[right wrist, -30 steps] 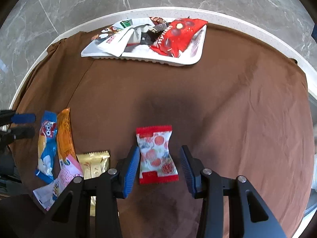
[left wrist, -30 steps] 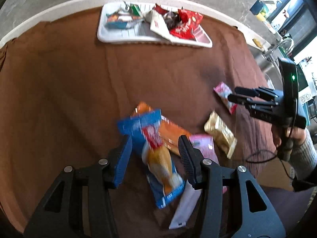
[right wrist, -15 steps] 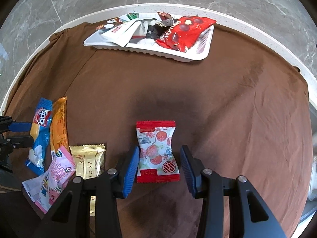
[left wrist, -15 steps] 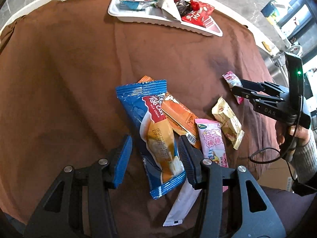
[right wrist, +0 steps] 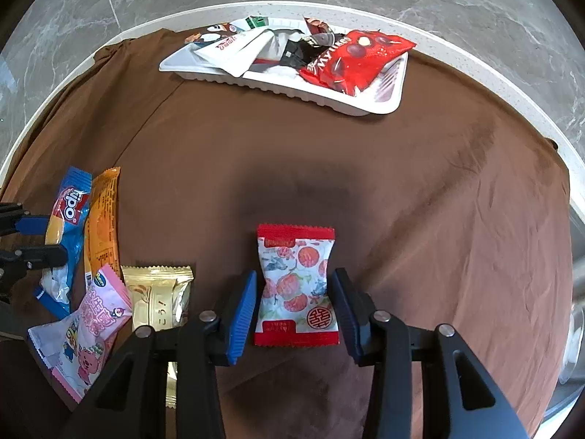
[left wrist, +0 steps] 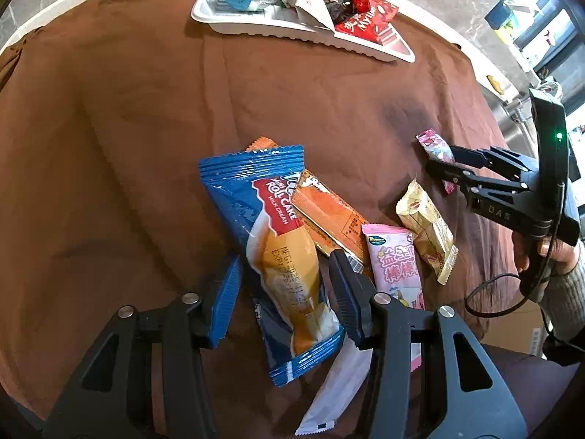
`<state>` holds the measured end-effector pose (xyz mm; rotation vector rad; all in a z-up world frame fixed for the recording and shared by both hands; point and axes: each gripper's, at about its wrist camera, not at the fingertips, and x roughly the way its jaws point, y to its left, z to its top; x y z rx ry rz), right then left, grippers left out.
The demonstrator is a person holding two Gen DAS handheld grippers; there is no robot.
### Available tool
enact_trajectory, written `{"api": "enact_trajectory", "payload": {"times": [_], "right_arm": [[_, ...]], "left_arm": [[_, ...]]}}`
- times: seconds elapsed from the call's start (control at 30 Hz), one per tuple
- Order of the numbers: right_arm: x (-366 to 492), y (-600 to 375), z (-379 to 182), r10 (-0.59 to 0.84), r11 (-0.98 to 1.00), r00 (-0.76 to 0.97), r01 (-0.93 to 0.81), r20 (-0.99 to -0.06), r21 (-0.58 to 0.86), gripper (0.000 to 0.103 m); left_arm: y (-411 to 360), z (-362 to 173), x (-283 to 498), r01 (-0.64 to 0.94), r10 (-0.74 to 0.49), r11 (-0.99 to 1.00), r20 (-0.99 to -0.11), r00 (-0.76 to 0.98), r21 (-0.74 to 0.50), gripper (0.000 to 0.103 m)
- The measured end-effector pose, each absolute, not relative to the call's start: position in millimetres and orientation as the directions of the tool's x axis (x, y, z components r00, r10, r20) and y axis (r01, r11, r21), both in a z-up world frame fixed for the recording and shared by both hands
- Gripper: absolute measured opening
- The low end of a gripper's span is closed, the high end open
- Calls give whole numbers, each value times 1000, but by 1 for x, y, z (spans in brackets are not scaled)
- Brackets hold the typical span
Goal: Organize snacks
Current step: 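Grasp blue roll cake bag with left tool while right tool grasps red-white candy, then carry roll cake bag into tray with left tool while right tool drops candy there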
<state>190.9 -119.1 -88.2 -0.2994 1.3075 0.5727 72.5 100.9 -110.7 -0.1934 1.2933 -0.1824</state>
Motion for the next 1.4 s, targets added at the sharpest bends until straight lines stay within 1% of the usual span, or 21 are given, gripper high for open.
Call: {"api": "enact_trajectory", "payload": {"times": [0.03, 0.13, 0.2, 0.3, 0.5, 1.0, 1.4], "right_arm": [[192, -119, -88, 227, 827, 151, -551, -962, 109, 40], [195, -122, -88, 240, 833, 146, -539, -960, 127, 38], [196, -124, -88, 245, 834, 146, -536, -958, 132, 36], [196, -126, -88, 254, 838, 145, -527, -956, 143, 35], [197, -135, -82, 292, 850, 137, -490, -947, 191, 34], [201, -148, -64, 405, 857, 111, -393, -908, 334, 34], [235, -138, -51, 475, 845, 115, -337, -872, 416, 34]], "left_arm": [[101, -111, 73, 24, -243, 969, -933, 267, -245, 46], [101, -114, 74, 16, -258, 964, -928, 269, -264, 45], [100, -116, 75, 16, -254, 966, -929, 269, -259, 36], [100, -117, 74, 16, -264, 963, -925, 273, -270, 32], [103, -116, 73, 14, -277, 959, -919, 282, -285, 31], [129, -85, 76, -12, -314, 941, -884, 347, -339, 31], [148, -57, 131, 14, -325, 937, -860, 393, -348, 31]]}}
